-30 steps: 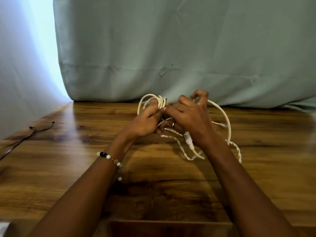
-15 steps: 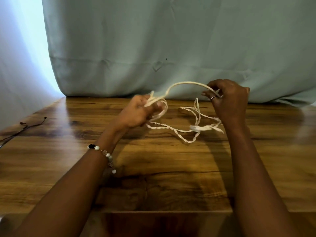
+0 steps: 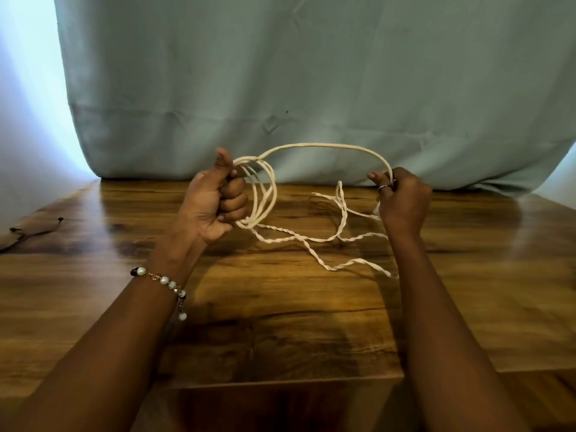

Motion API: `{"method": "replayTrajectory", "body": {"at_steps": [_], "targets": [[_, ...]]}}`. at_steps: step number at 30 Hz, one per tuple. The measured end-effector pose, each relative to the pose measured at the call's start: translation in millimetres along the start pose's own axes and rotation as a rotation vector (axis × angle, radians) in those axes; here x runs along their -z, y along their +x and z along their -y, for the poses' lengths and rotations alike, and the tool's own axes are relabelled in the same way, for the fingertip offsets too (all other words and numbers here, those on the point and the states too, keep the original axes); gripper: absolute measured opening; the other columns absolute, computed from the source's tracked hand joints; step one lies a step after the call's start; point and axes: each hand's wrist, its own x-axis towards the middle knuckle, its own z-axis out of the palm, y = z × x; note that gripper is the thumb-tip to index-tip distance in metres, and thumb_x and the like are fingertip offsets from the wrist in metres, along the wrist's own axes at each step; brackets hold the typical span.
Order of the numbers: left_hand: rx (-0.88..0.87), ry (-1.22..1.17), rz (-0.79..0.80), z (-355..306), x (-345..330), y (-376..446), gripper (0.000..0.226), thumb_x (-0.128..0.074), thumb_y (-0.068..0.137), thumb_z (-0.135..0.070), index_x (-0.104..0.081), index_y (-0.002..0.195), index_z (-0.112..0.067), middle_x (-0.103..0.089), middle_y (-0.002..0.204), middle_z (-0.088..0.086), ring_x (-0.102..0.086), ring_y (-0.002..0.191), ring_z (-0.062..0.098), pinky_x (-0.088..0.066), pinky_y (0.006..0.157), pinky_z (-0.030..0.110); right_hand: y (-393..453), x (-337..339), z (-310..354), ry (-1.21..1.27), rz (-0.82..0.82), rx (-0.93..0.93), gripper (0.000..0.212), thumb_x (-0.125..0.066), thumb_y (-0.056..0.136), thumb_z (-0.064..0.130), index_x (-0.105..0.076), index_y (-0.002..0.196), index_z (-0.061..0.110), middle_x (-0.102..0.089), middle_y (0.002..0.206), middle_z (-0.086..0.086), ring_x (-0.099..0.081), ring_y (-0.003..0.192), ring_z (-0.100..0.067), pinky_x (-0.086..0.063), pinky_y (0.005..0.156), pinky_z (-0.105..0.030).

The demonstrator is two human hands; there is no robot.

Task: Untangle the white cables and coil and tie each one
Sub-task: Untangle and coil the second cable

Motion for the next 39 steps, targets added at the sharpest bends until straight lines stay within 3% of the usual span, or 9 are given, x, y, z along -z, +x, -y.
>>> {"method": "replayTrajectory", "body": {"at_steps": [7,10,15,19,23,28,31,36,39], "targets": [[0.062,-0.2,0.084,-8.5,4.3,-0.5,0.046,-0.035,0.094,-0.047,-0.053,0.062,-0.019,-0.015,0.045,-0.007,-0.011,0.033,0.004,-0.018,0.026,0.012,-5.0,-3.9,25.9,0.16,-0.009,0.281,0.037,-0.051,0.095,0.042,-0.069,0.097,0.01,-0.063,0.059,-0.011,-0.06,0.053,-0.029,-0.047,0.051,-0.04],[0.041,-0.439,0.251,-22.1,19.1,-1.0,0.052,-0.029,0.1,-0.046,-0.054,0.073,-0.01,-0.025,0.047,-0.004,-0.023,0.035,0.008,-0.025,0.031,0.016,-16.9,-6.3,44.4,0.098,0.199,0.41,0.03,-0.049,0.094,0.032,-0.069,0.096,0.011,-0.063,0.06,-0.01,-0.058,0.054,-0.029,-0.046,0.052,-0.037],[-0.299,-0.375,-0.001,-33.4,22.9,-2.7,0.051,-0.026,0.098,-0.05,-0.05,0.07,-0.015,-0.032,0.042,-0.007,-0.025,0.029,0.005,-0.022,0.028,0.013,-34.9,-0.1,77.5,0.008,0.759,0.47,0.021,-0.059,0.092,0.023,-0.069,0.103,0.008,-0.066,0.074,-0.01,-0.06,0.069,-0.026,-0.048,0.063,-0.036],[-0.353,-0.278,-0.112,-27.1,16.6,1.7,0.042,-0.024,0.103,-0.041,-0.041,0.074,-0.016,-0.036,0.048,-0.008,-0.033,0.034,0.002,-0.028,0.033,0.014,-57.9,-4.8,94.0,-0.088,1.049,0.557,0.08,-0.064,0.089,0.021,-0.014,0.15,0.036,-0.058,0.081,0.002,-0.055,0.071,-0.015,-0.044,0.064,-0.032],[-0.357,-0.058,-0.271,-16.1,10.5,6.5,0.04,-0.032,0.104,-0.033,-0.036,0.069,-0.013,-0.038,0.053,-0.005,-0.035,0.04,0.004,-0.032,0.038,0.017,-67.8,-4.0,97.4,0.196,1.172,0.581,0.016,-0.053,0.097,0.018,-0.058,0.112,0.015,-0.061,0.07,0.021,-0.054,0.059,0.001,-0.035,0.054,-0.016],[-0.286,0.242,-0.368,-3.4,9.7,8.0,0.039,-0.036,0.103,-0.036,-0.04,0.071,-0.013,-0.041,0.059,-0.001,-0.04,0.046,0.01,-0.036,0.045,0.022,-69.9,6.3,104.8,0.569,1.468,0.434,0.023,-0.04,0.099,0.0,-0.058,0.113,0.001,-0.071,0.094,-0.013,-0.065,0.072,-0.017,-0.047,0.06,-0.026],[-0.245,0.429,-0.375,9.7,4.6,8.7,0.041,-0.038,0.103,-0.034,-0.048,0.071,-0.01,-0.052,0.059,0.0,-0.051,0.05,0.015,-0.044,0.051,0.027,-71.4,4.0,104.6,0.588,1.436,0.491,0.021,-0.051,0.096,0.002,-0.058,0.116,0.004,-0.073,0.09,-0.011,-0.063,0.066,-0.009,-0.047,0.063,-0.02],[-0.184,0.425,-0.271,11.7,-3.2,6.6,0.028,-0.037,0.104,-0.025,-0.048,0.083,-0.009,-0.052,0.06,0.002,-0.054,0.05,0.017,-0.047,0.048,0.026,-73.6,0.3,108.9,0.509,1.064,0.769,0.014,-0.063,0.091,0.014,-0.073,0.1,0.011,-0.057,0.053,0.026,-0.055,0.047,0.001,-0.04,0.047,-0.018],[-0.145,0.438,-0.291,12.5,-3.7,6.7,0.029,-0.038,0.104,-0.023,-0.046,0.079,-0.01,-0.043,0.052,0.0,-0.042,0.044,0.014,-0.036,0.043,0.022,-72.5,0.0,108.8,0.519,0.864,0.814,0.012,-0.062,0.091,0.017,-0.072,0.095,0.012,-0.053,0.056,0.015,-0.045,0.046,0.002,-0.032,0.047,-0.016]]}}
